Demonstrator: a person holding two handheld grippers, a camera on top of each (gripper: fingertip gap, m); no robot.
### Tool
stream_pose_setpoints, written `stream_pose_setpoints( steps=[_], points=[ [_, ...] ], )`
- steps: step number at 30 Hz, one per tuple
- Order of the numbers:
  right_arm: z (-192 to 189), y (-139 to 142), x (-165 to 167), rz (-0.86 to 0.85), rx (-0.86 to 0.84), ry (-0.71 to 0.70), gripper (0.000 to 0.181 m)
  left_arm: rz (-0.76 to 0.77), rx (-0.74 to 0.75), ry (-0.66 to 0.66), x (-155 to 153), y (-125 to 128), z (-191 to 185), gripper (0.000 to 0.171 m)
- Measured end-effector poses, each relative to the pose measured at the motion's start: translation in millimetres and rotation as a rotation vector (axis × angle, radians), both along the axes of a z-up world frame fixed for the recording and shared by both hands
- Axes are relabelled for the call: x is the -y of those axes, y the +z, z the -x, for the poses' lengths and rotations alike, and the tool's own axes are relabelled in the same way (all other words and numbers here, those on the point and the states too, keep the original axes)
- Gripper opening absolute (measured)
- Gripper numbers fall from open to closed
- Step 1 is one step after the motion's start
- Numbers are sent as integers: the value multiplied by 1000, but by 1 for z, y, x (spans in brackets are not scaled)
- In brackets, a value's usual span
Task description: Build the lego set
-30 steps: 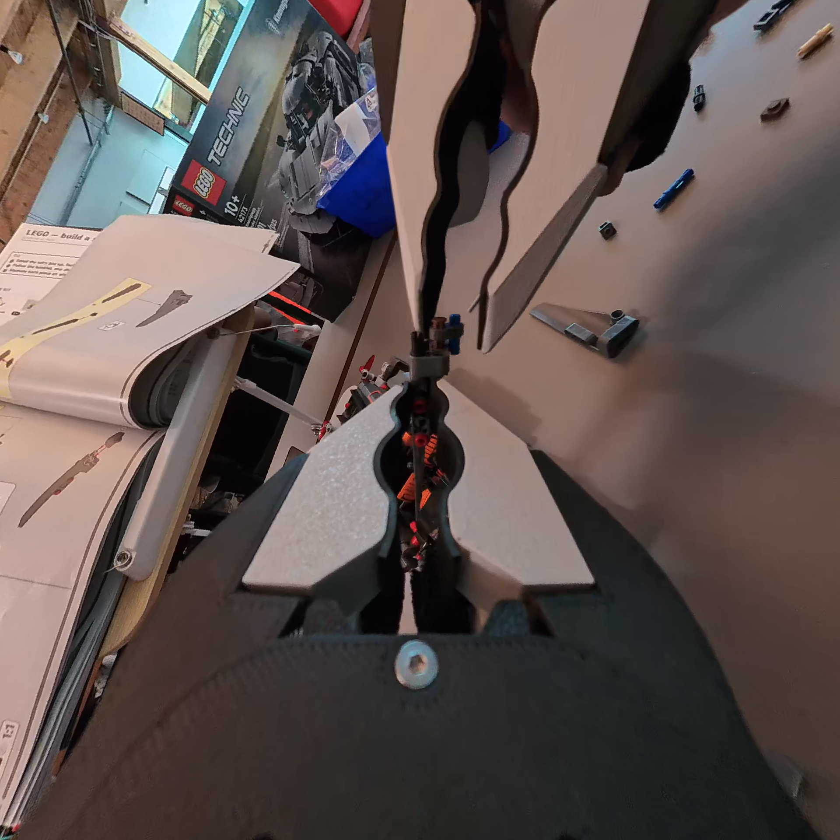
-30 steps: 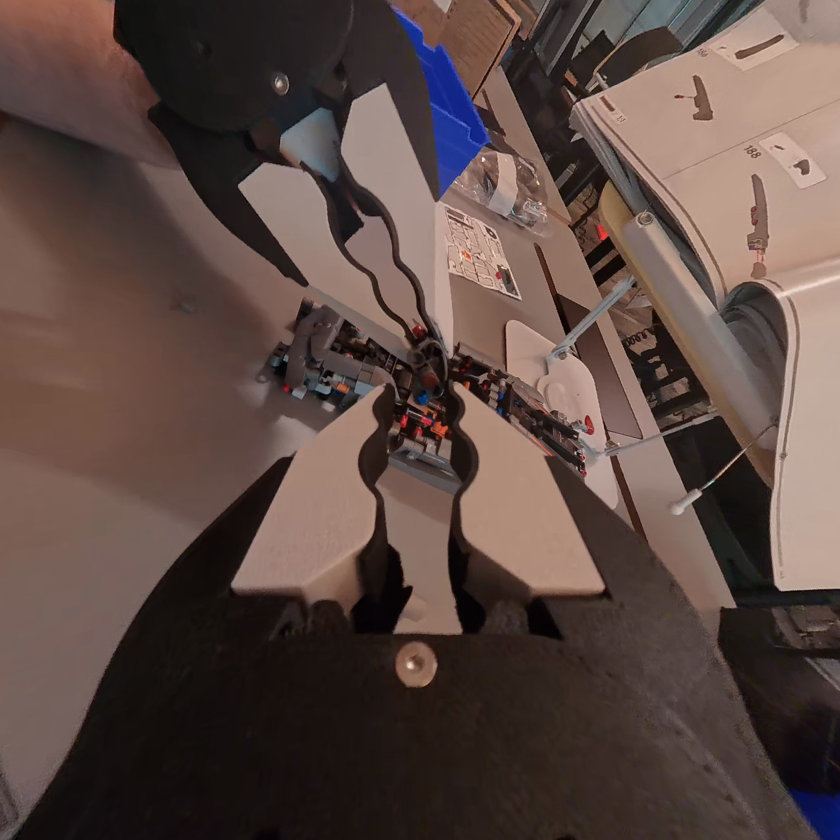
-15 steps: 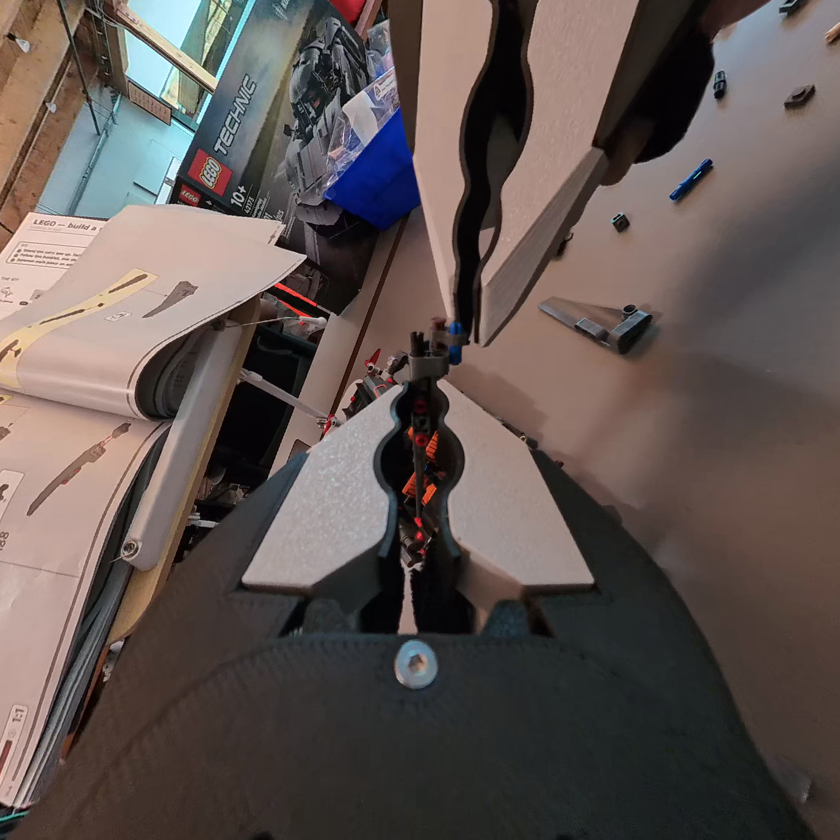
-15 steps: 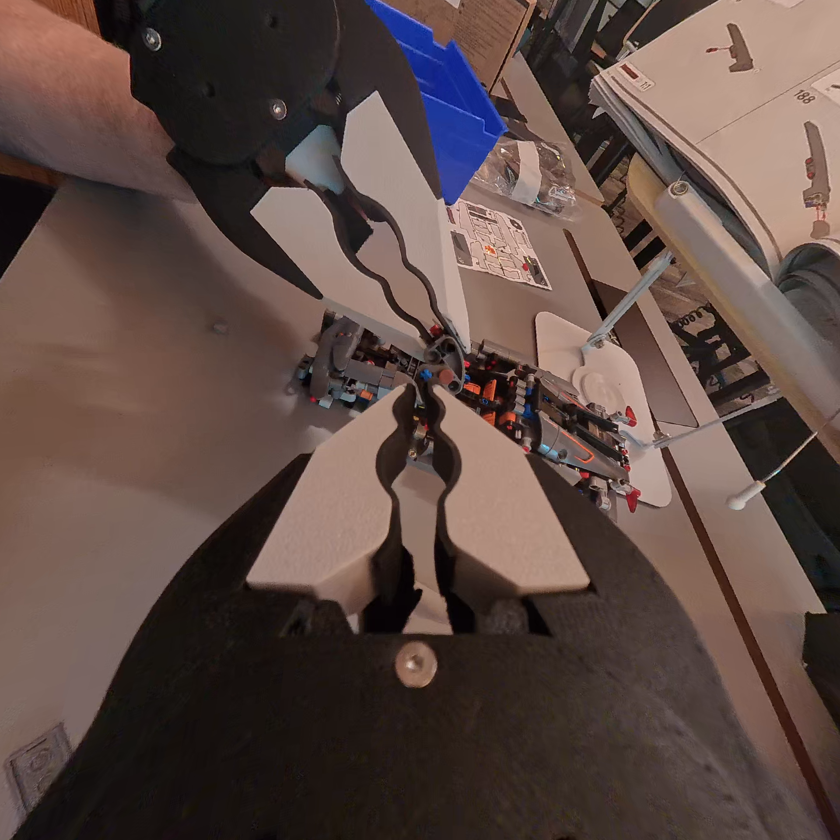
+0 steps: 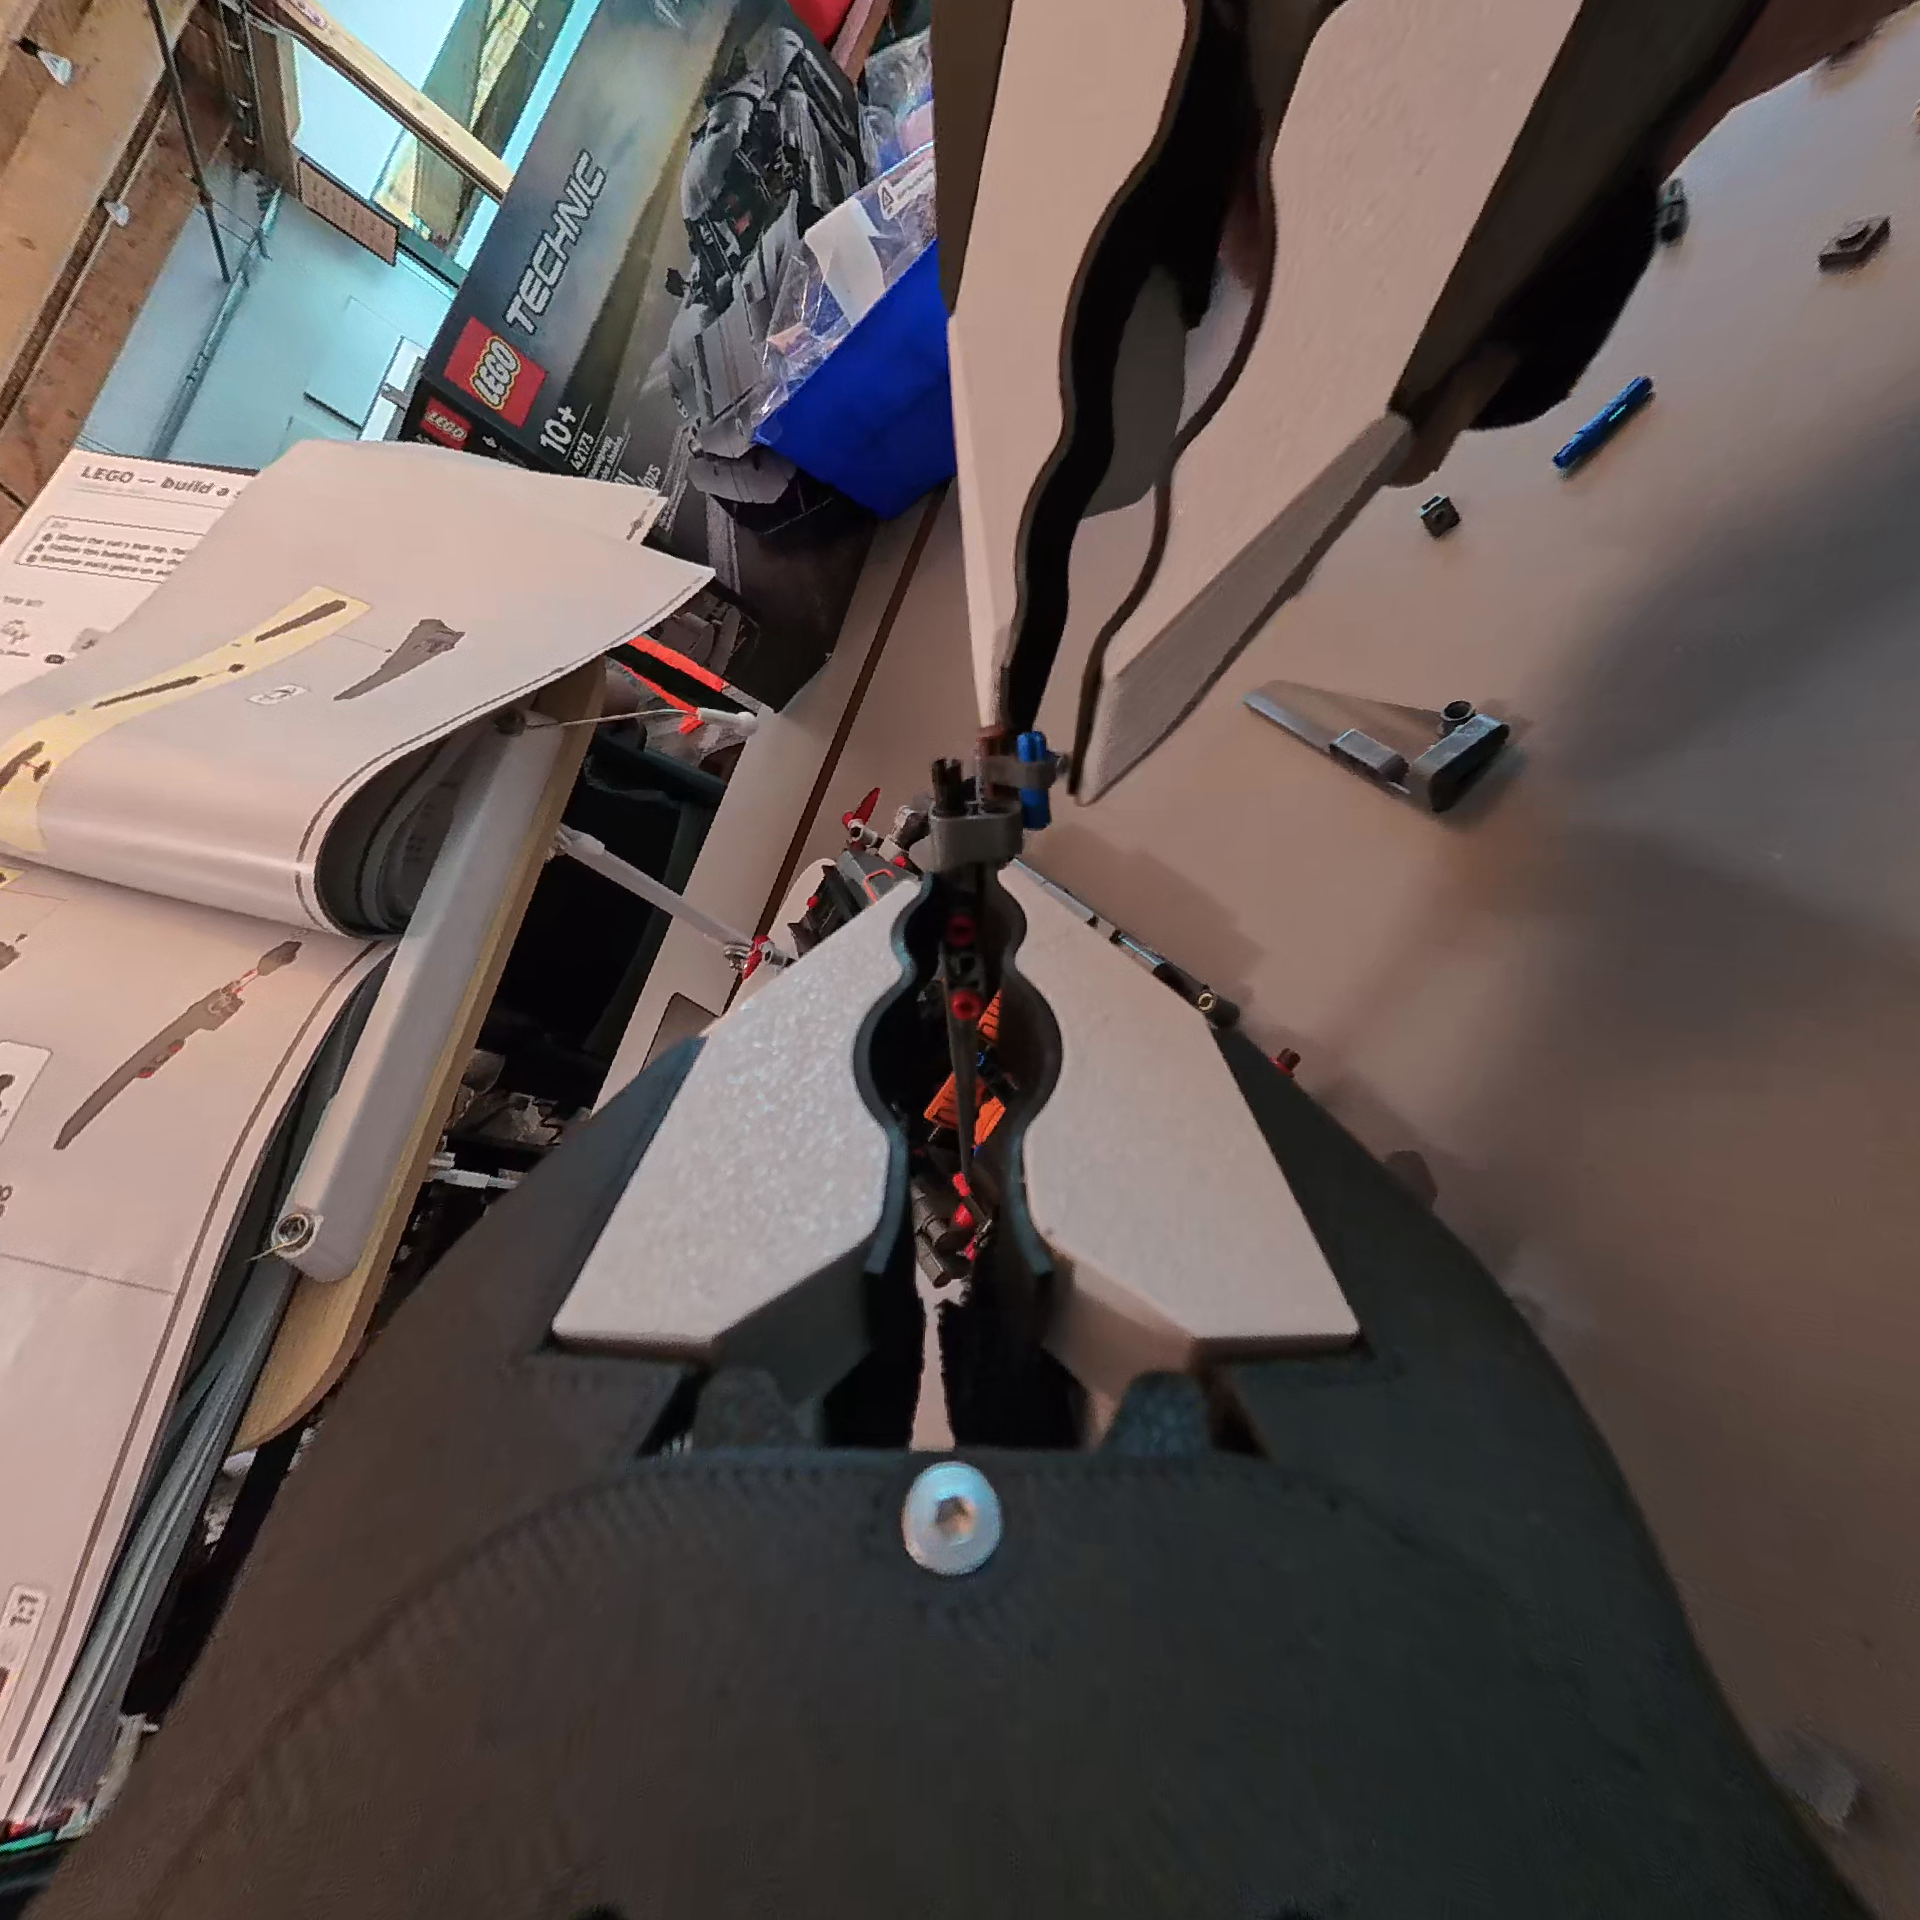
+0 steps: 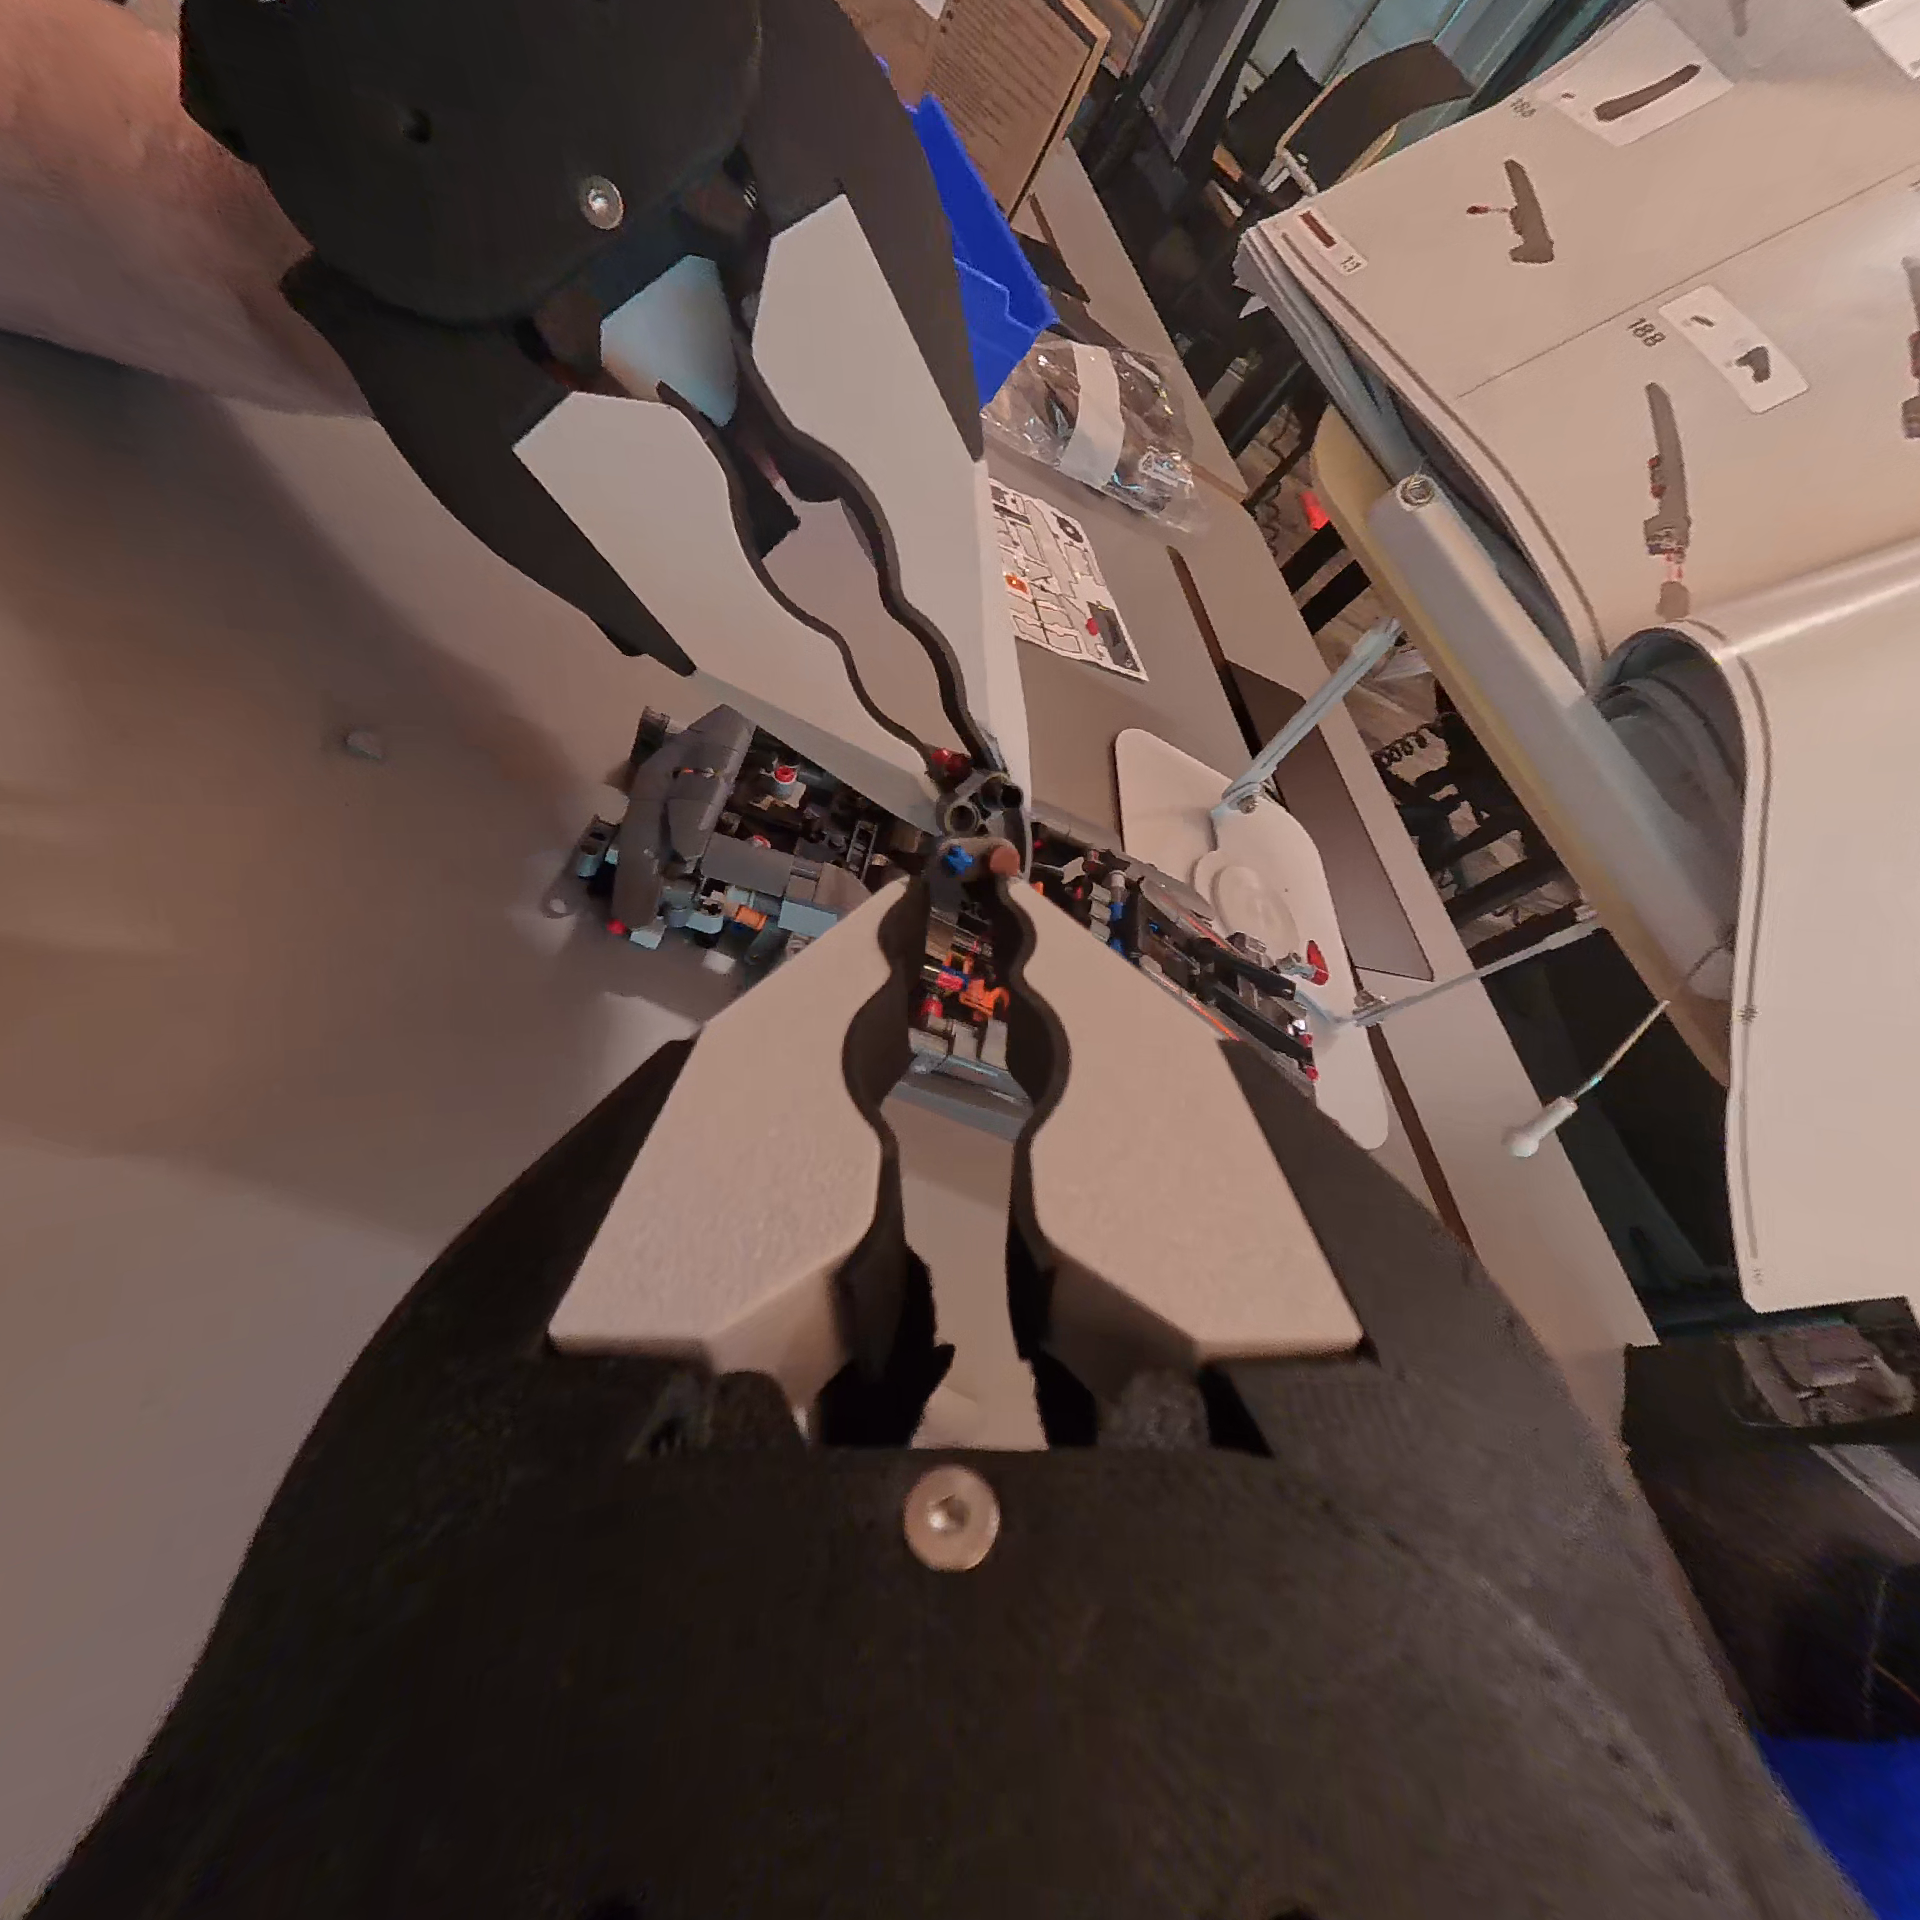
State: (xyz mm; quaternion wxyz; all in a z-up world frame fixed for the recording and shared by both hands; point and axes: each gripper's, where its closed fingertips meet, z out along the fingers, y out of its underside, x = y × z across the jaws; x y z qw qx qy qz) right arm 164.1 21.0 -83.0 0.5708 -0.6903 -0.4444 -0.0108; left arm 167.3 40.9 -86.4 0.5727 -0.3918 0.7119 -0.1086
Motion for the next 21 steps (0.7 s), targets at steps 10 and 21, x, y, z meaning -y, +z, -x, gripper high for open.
stream_pose_setpoints(
  steps=[10,21],
  points=[
    [-4,5,-6,-50,15,-56,12,35,3,-8,0,1,1,5],
    [4,-1,2,-9,26,10,18,32,-24,-11,1,-7,-1,6]
  ],
)
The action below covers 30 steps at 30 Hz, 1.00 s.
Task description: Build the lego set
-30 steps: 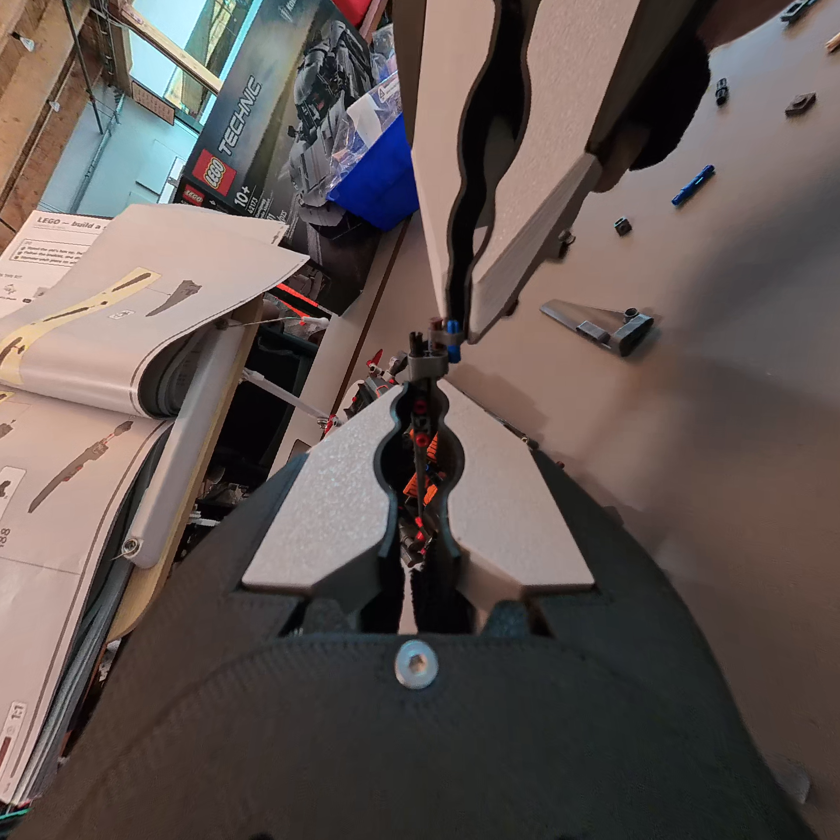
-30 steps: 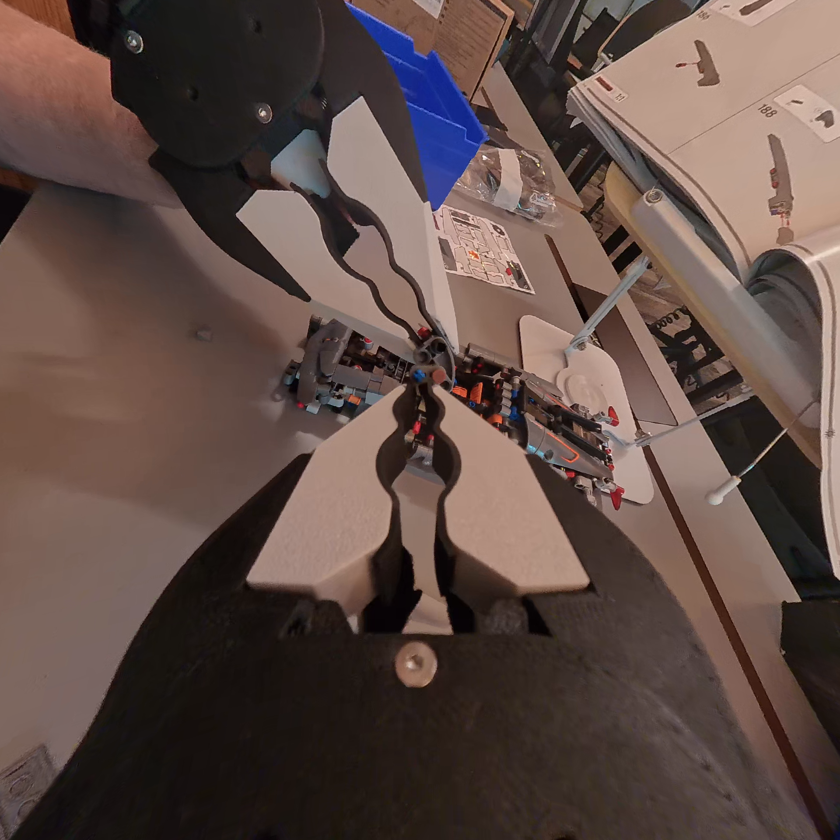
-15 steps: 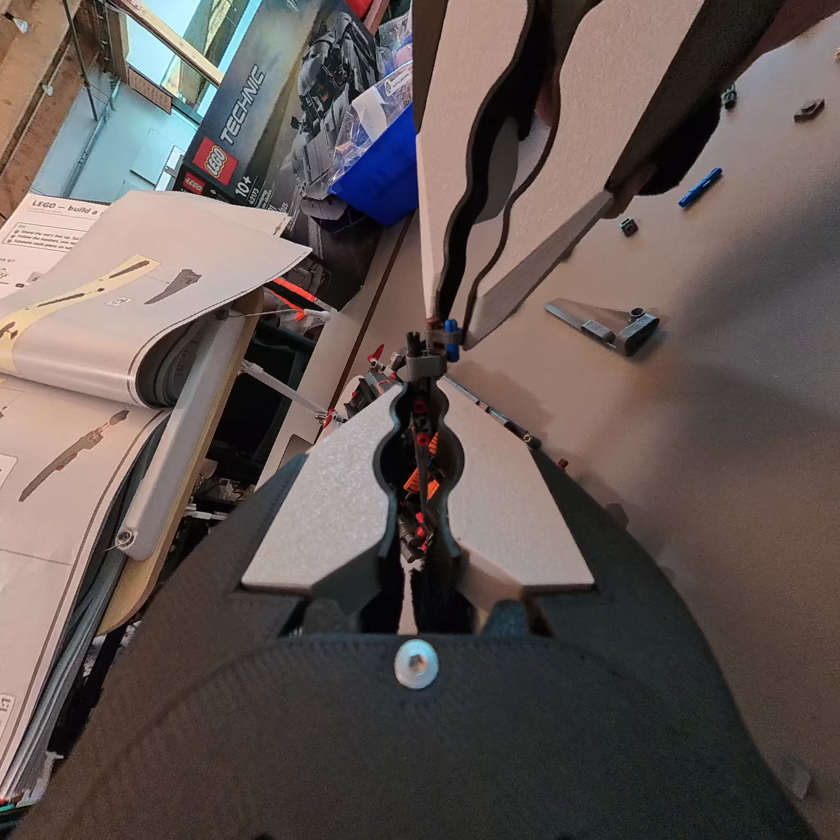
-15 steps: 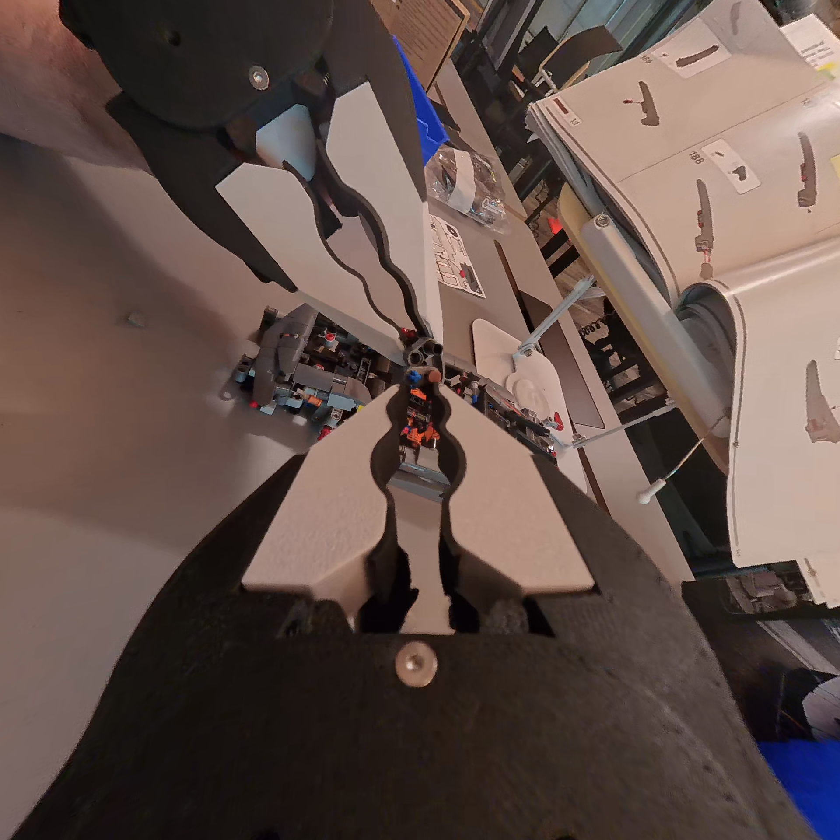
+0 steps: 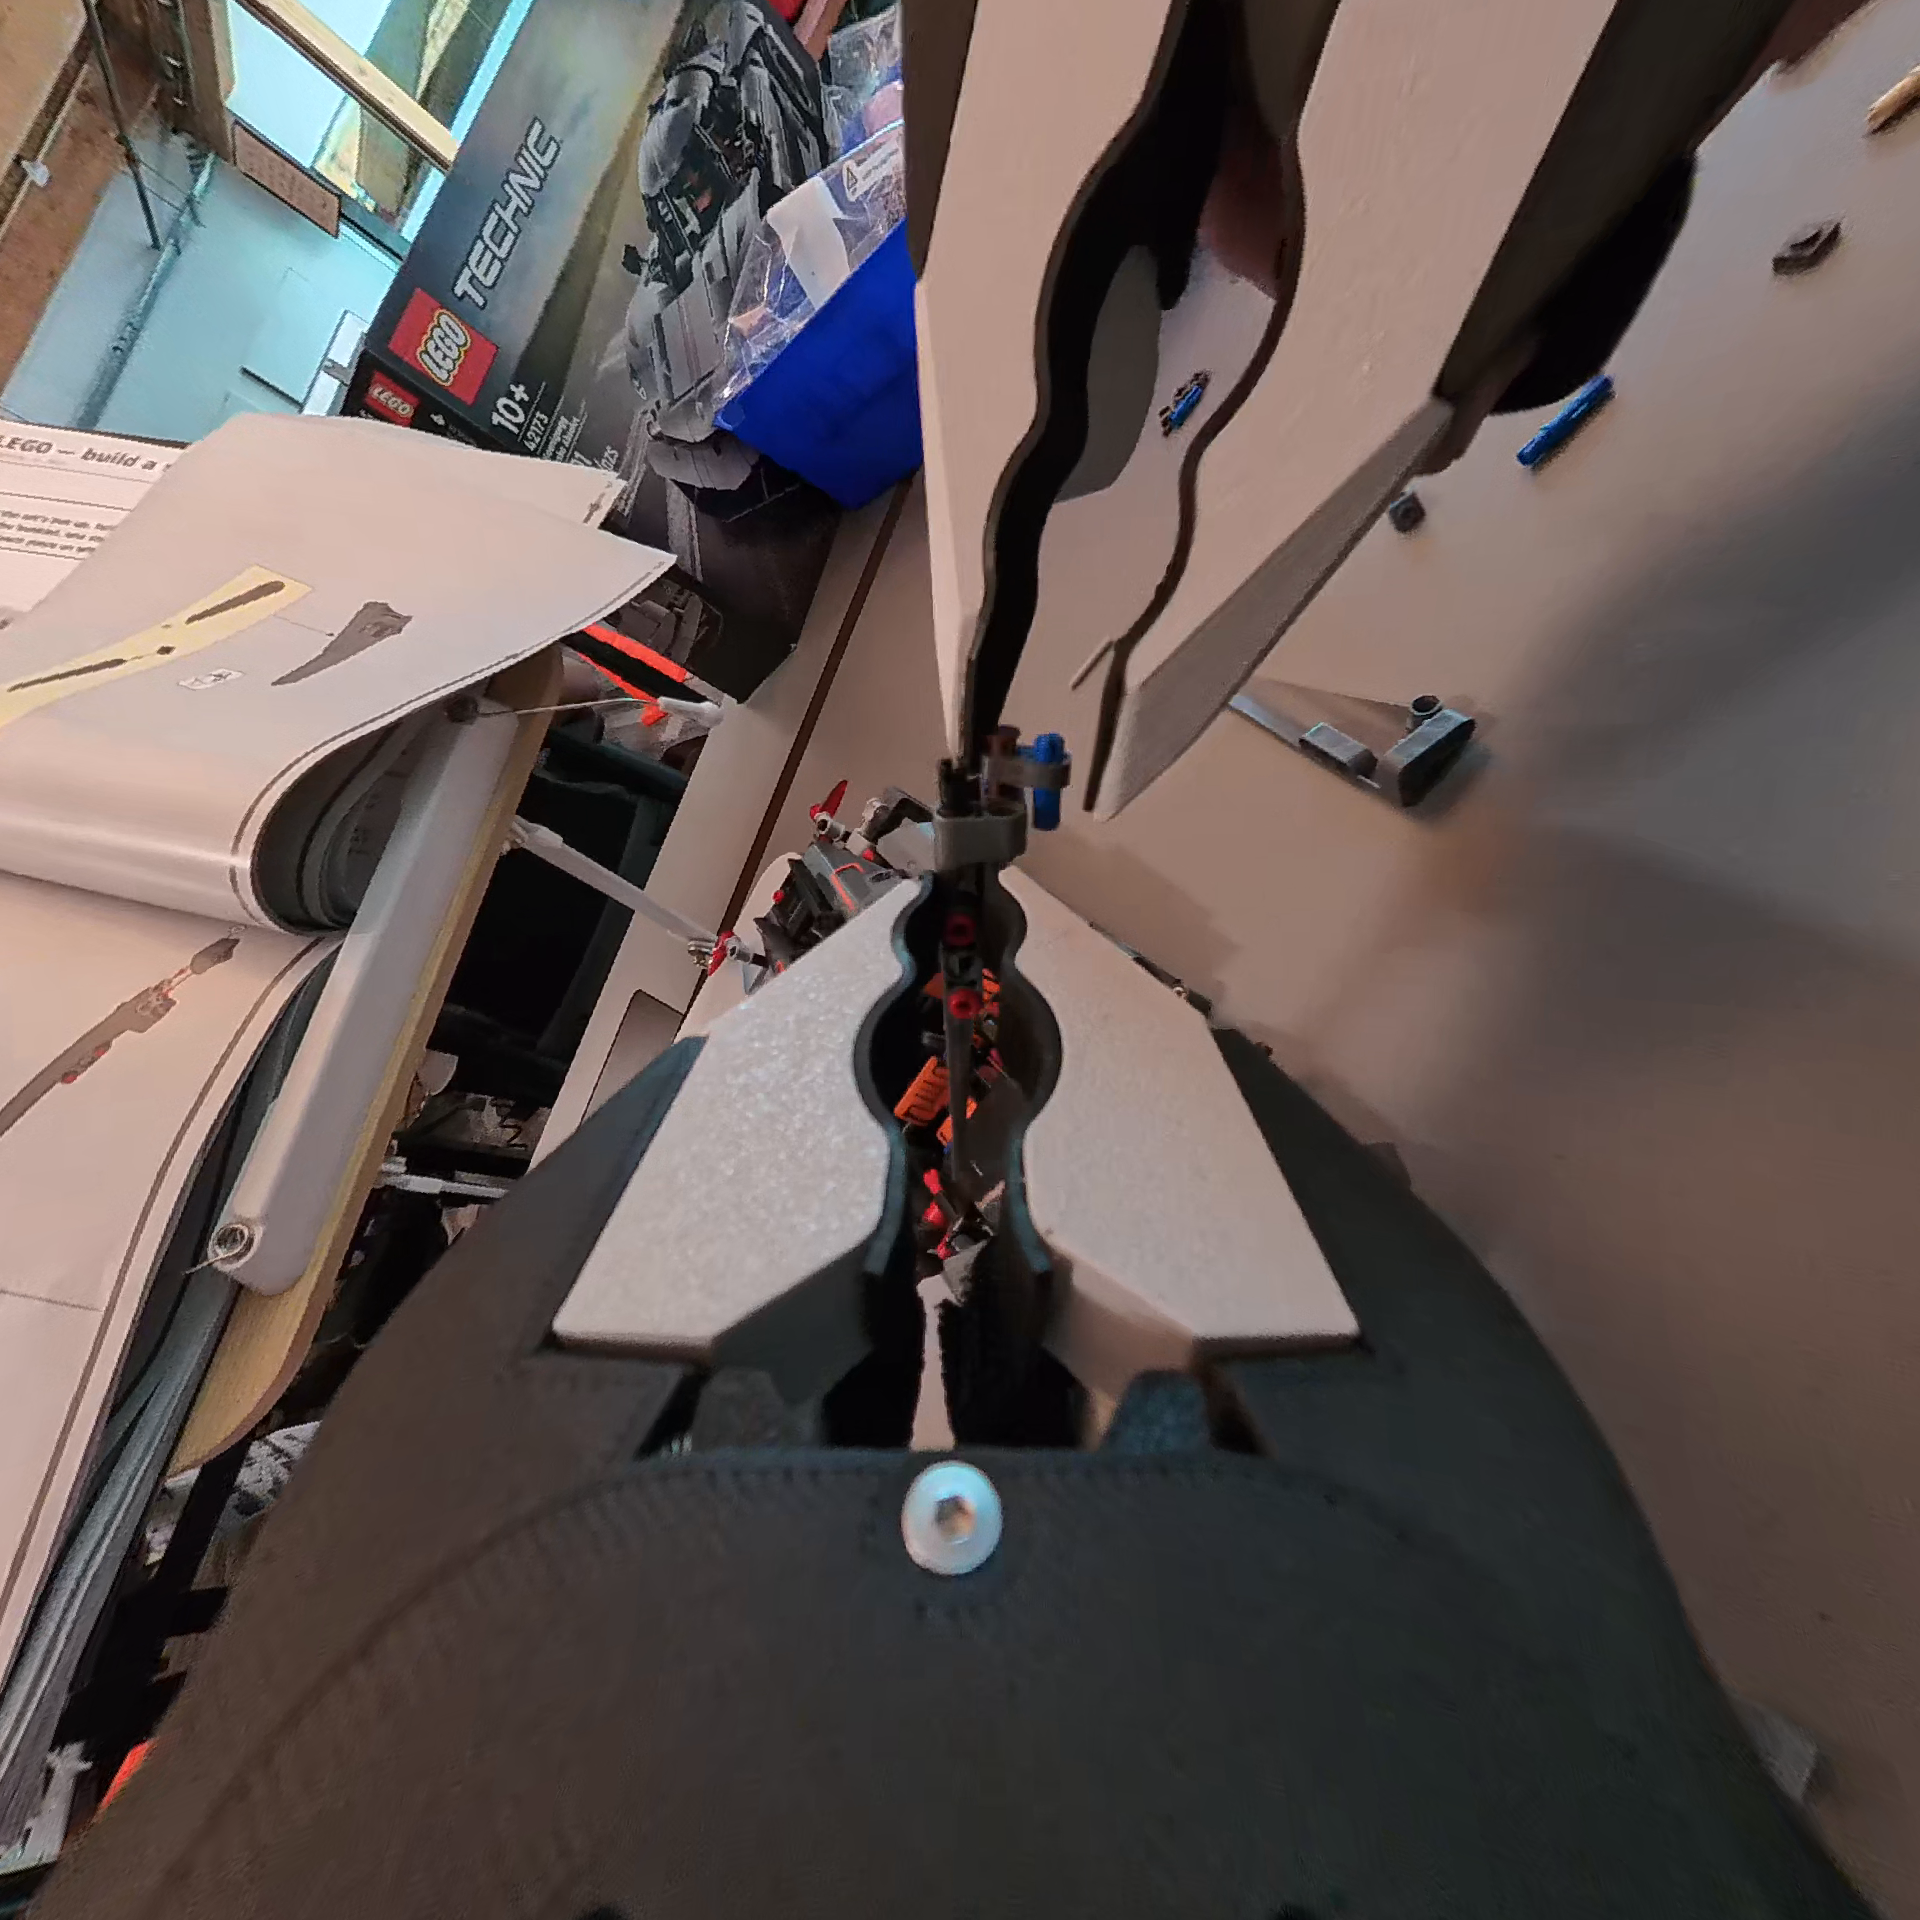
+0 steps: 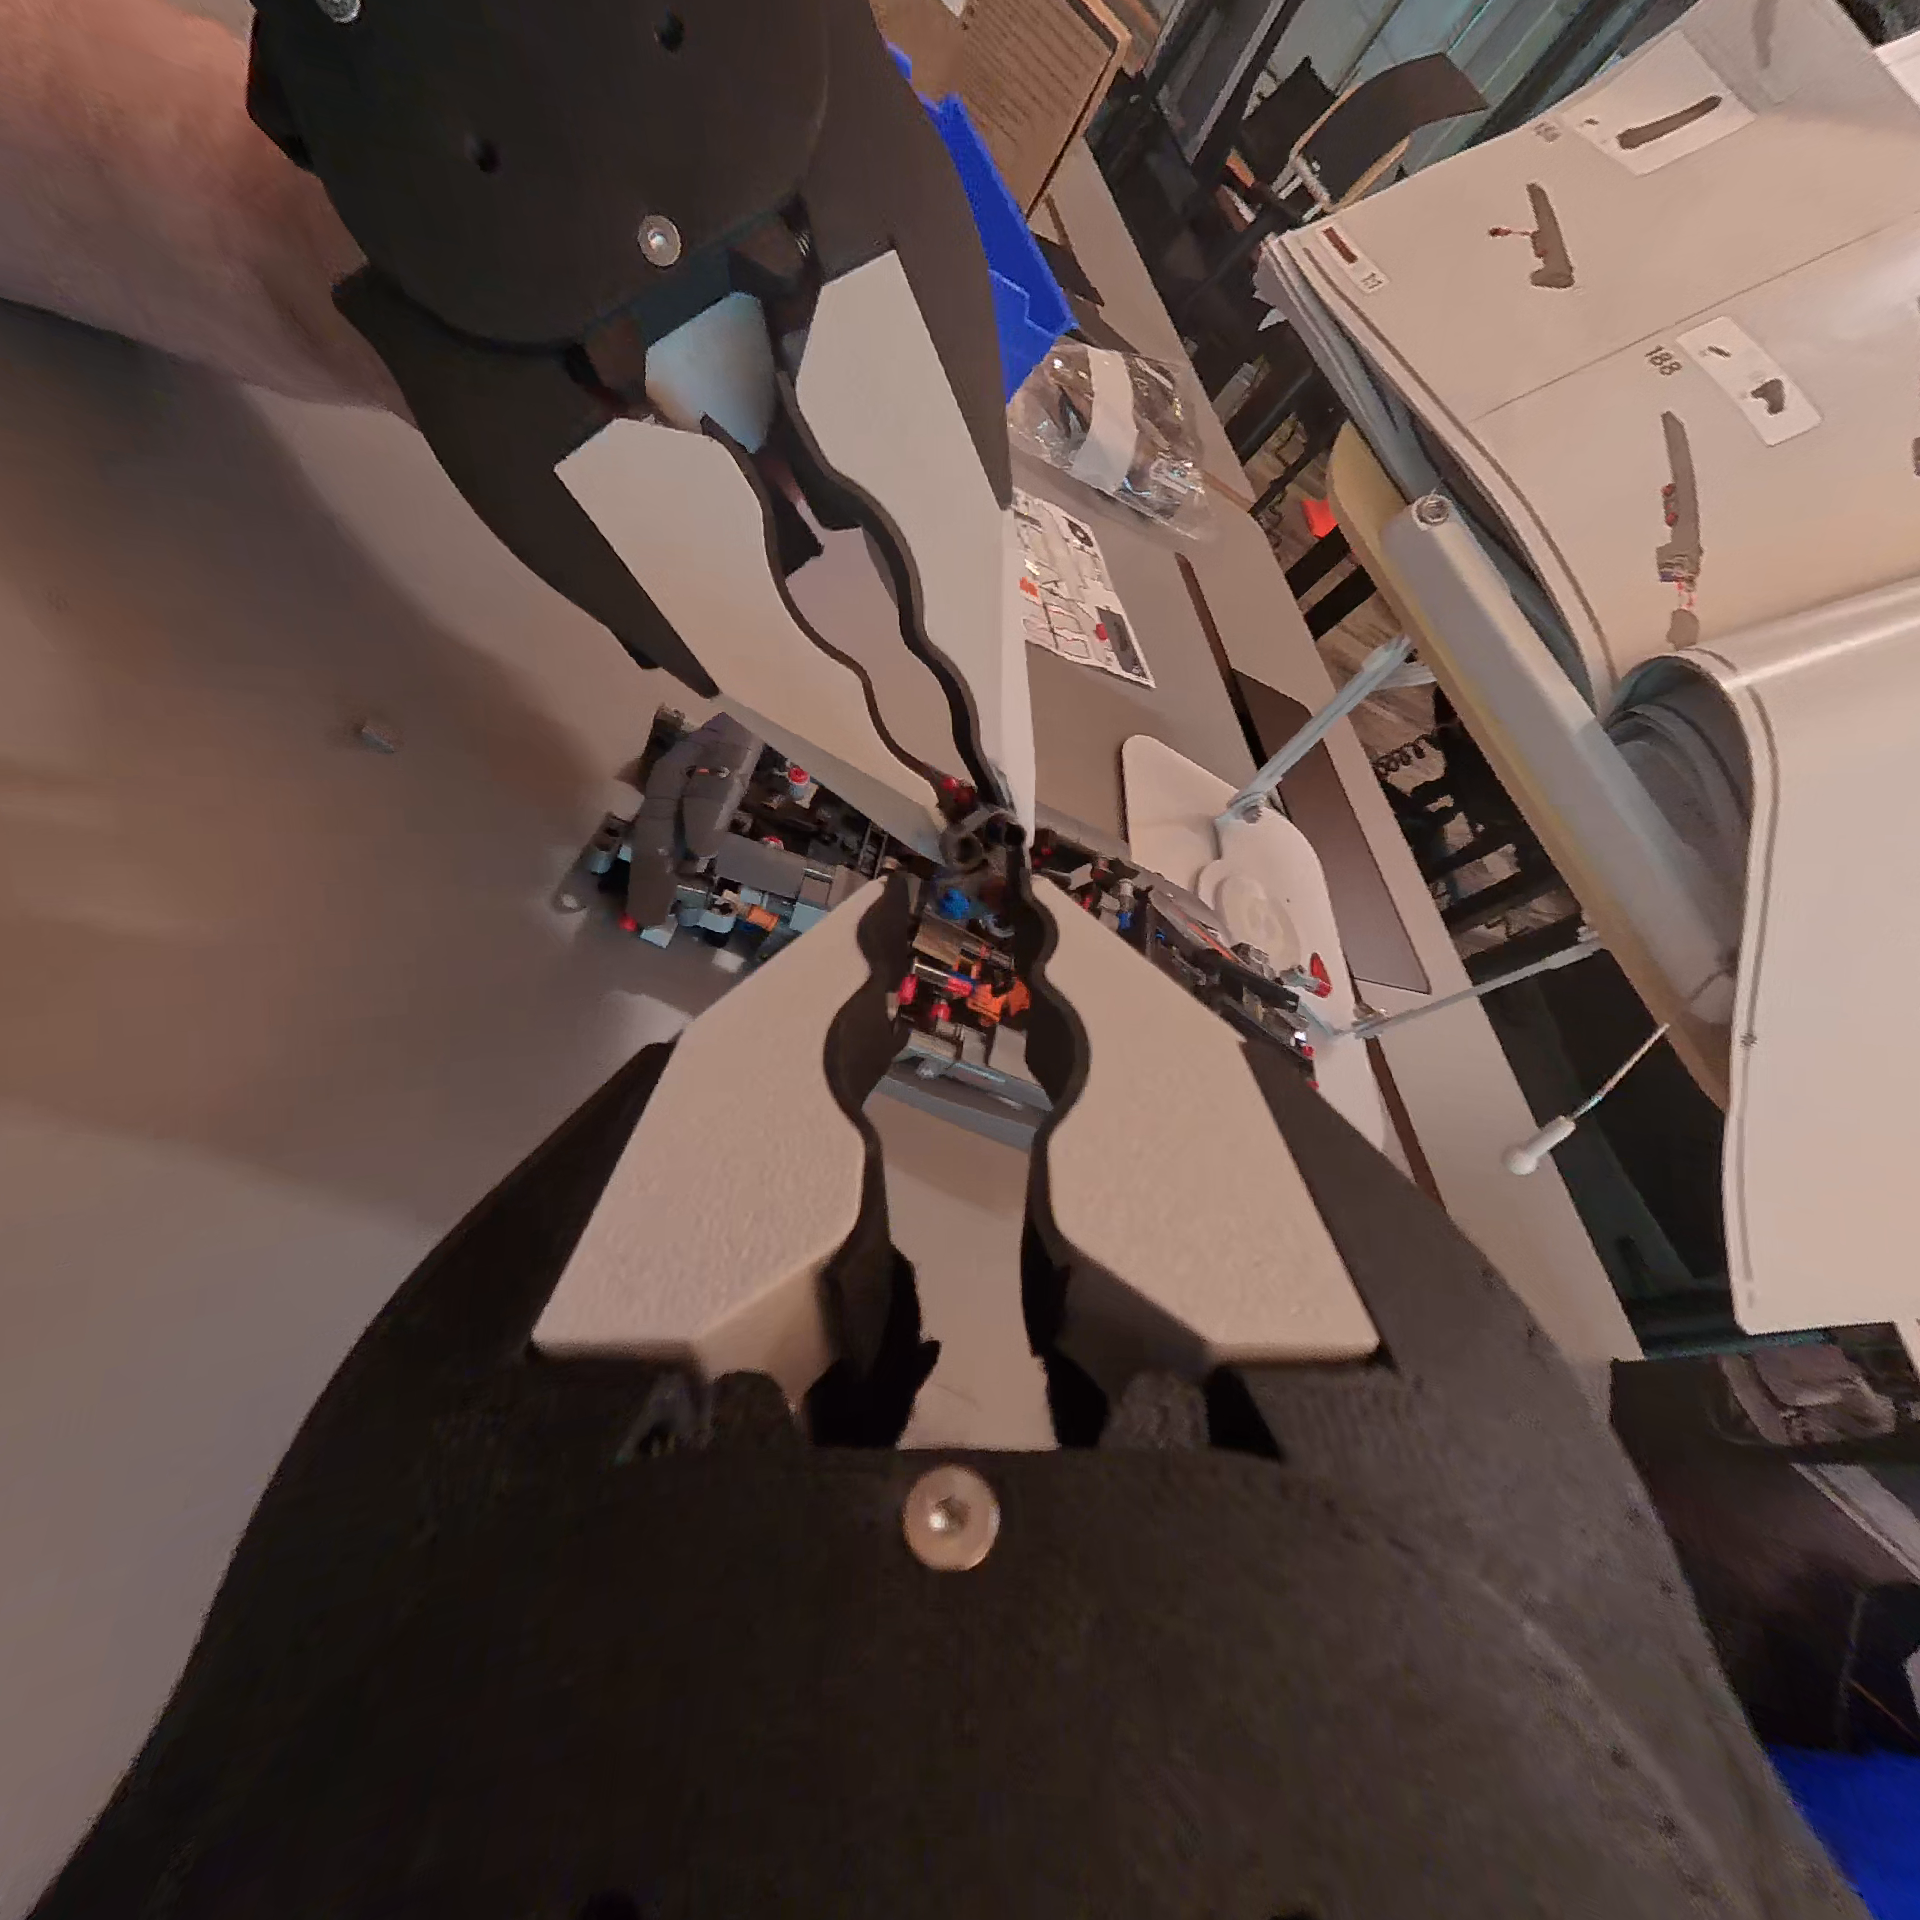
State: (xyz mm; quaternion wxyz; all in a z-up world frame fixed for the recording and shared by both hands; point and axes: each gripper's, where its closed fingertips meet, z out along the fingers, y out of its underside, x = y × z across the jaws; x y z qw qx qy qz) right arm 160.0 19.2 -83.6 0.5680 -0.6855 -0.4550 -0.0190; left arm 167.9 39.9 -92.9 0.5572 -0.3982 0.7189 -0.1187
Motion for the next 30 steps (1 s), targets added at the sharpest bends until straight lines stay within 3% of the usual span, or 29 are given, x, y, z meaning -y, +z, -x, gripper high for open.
stream_pose_setpoints(
  steps=[30],
  points=[
    [-1,6,7,126,-216,83,13,16,1,-38,5,0,0,5]
  ],
)
